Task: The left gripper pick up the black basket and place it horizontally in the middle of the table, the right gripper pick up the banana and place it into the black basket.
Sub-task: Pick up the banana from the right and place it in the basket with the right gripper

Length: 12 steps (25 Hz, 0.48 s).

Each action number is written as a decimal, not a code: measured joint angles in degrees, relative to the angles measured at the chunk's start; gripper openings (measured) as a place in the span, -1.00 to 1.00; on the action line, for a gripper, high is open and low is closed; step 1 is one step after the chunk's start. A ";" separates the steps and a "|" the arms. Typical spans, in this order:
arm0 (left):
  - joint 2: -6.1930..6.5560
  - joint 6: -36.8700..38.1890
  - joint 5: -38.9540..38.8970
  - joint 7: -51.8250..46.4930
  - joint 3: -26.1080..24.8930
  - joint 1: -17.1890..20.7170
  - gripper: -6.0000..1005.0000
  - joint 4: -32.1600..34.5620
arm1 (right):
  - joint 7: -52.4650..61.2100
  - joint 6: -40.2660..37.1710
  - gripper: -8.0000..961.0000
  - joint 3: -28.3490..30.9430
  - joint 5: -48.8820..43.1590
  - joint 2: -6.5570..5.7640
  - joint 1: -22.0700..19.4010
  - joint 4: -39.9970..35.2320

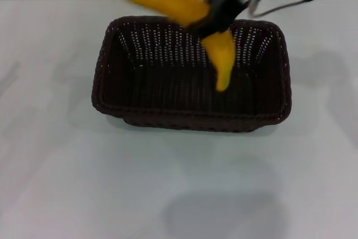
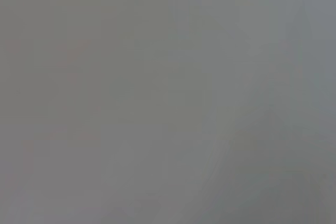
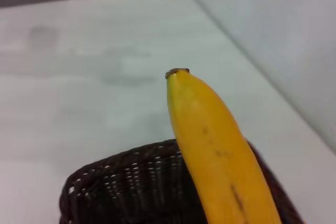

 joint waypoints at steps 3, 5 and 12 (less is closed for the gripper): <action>-0.38 -0.14 -0.03 0.02 0.02 0.03 0.75 0.00 | -2.55 -5.83 0.05 -6.09 1.08 0.34 1.89 6.71; -0.60 -0.16 -0.03 0.21 0.03 0.06 0.75 0.00 | -3.52 -8.38 0.08 -8.07 1.05 0.36 1.62 7.80; -1.47 -0.20 -0.76 0.87 -0.03 0.70 0.75 -0.20 | -10.19 -12.48 0.19 -7.18 1.27 0.05 -4.45 4.71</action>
